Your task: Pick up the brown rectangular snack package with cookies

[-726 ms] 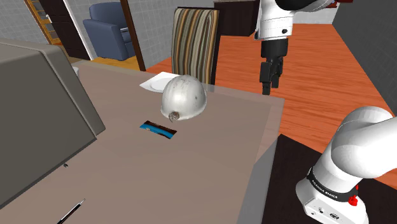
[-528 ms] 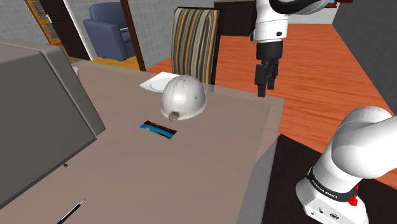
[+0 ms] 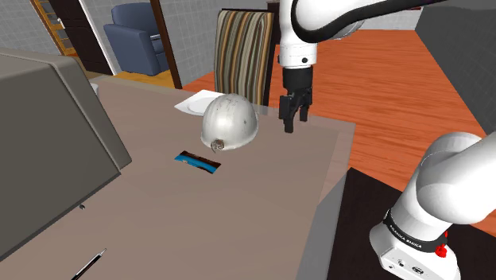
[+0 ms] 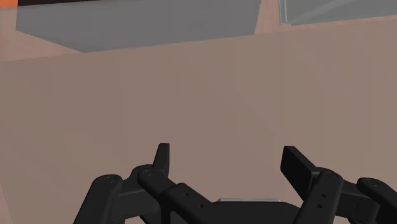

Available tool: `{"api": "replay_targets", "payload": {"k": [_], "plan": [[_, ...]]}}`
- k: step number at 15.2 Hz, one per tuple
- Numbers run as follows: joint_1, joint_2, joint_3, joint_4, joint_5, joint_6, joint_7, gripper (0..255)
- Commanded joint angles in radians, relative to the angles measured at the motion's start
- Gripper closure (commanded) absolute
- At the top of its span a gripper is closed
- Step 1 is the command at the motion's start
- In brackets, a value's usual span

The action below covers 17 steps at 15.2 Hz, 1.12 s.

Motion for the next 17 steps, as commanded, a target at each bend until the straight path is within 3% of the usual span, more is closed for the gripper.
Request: {"api": "replay_targets", "payload": {"k": [1, 9, 17], "plan": [[0.01, 0.066, 0.033, 0.039, 0.005, 0.046, 0.031, 0], [0.038, 0.323, 0.149, 0.202, -0.037, 0.199, 0.163, 0], [0.085, 0.613, 0.227, 0.446, -0.172, 0.277, 0.321, 0]]}}
